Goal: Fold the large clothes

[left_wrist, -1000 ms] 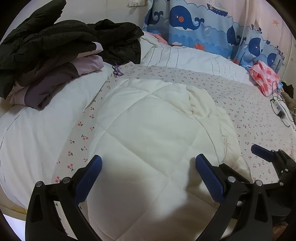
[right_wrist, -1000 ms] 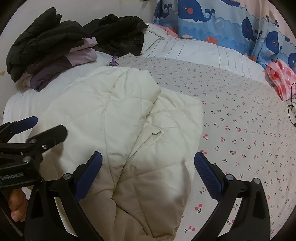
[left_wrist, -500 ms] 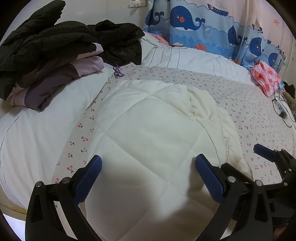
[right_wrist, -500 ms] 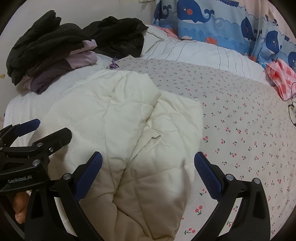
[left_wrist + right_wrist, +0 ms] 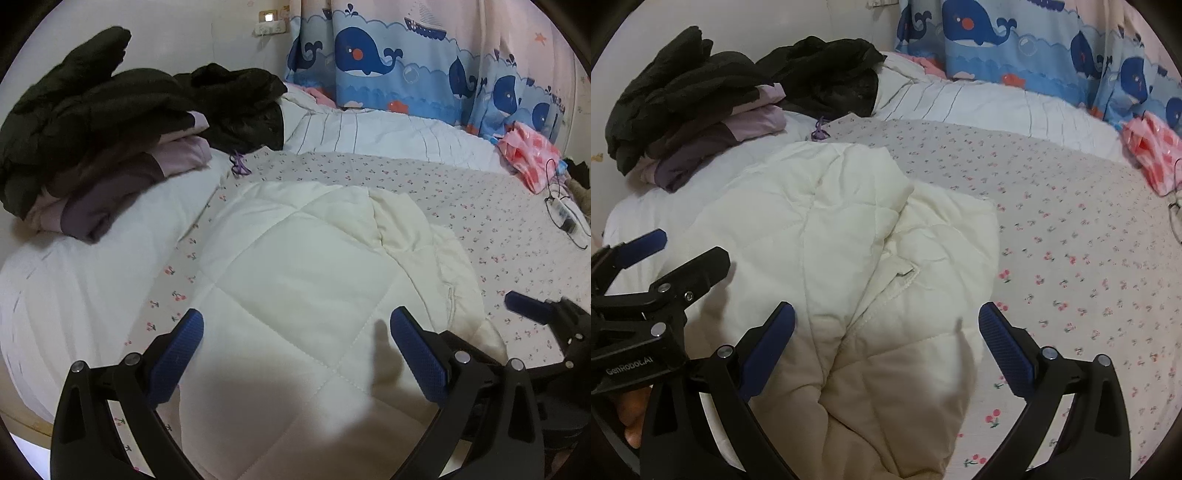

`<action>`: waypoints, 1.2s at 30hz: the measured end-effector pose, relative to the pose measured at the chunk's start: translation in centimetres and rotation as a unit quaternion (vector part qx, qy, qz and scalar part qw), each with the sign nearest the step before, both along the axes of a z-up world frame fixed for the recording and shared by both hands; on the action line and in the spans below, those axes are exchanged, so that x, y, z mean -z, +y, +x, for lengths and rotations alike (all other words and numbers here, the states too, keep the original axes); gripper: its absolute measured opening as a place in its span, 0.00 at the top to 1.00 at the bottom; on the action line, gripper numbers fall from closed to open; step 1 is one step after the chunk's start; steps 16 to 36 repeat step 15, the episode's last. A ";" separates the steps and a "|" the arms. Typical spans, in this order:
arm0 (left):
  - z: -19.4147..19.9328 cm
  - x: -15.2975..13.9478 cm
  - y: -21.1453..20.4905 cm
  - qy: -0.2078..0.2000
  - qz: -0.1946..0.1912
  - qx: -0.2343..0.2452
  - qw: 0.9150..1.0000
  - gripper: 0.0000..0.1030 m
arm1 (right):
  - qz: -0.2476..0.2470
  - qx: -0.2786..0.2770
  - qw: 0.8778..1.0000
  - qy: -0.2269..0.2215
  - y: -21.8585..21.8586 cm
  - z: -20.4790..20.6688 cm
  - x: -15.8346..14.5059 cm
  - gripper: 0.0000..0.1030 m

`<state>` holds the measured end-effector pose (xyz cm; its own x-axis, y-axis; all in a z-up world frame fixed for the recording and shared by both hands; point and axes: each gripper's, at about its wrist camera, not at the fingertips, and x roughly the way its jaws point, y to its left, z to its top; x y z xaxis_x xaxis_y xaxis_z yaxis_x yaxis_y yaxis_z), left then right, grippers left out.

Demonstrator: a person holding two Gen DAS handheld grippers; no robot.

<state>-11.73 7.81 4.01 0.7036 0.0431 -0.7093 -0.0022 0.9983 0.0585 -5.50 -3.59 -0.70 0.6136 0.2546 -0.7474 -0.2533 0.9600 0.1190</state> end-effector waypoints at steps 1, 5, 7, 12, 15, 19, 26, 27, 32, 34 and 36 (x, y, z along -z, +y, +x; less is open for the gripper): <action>0.0 0.0 0.0 0.001 0.003 0.000 1.000 0.06 | -0.004 0.001 1.000 -0.003 0.0 -0.1 -0.1 0.07; -0.1 -0.4 0.1 -0.006 0.022 -0.009 1.000 0.06 | -0.005 0.004 1.000 -0.008 -0.4 -0.2 -0.3 0.07; -0.3 -0.7 0.2 -0.010 0.028 -0.010 1.000 0.06 | -0.007 0.012 1.000 -0.009 -0.7 -0.2 -0.4 0.07; -0.4 -1.0 0.3 -0.009 0.014 -0.002 1.000 0.06 | -0.007 0.027 0.999 -0.015 -1.6 0.2 -0.5 0.07; -0.6 -1.0 0.1 -0.007 0.015 0.003 1.000 0.06 | 0.001 0.031 0.999 -0.020 -2.1 0.1 -0.8 0.07; -0.6 -1.0 0.1 -0.007 0.015 0.003 1.000 0.06 | 0.001 0.031 0.999 -0.020 -2.1 0.1 -0.8 0.07; -0.6 -1.0 0.1 -0.007 0.015 0.003 1.000 0.06 | 0.001 0.031 0.999 -0.020 -2.1 0.1 -0.8 0.07; -0.6 -1.0 0.1 -0.007 0.015 0.003 1.000 0.06 | 0.001 0.031 0.999 -0.020 -2.1 0.1 -0.8 0.07; -0.6 -1.0 0.1 -0.007 0.015 0.003 1.000 0.06 | 0.001 0.031 0.999 -0.020 -2.1 0.1 -0.8 0.07; -0.6 -1.0 0.1 -0.007 0.015 0.003 1.000 0.06 | 0.001 0.031 0.999 -0.020 -2.1 0.1 -0.8 0.07; -0.6 -1.0 0.1 -0.007 0.015 0.003 1.000 0.06 | 0.001 0.031 0.999 -0.020 -2.1 0.1 -0.8 0.07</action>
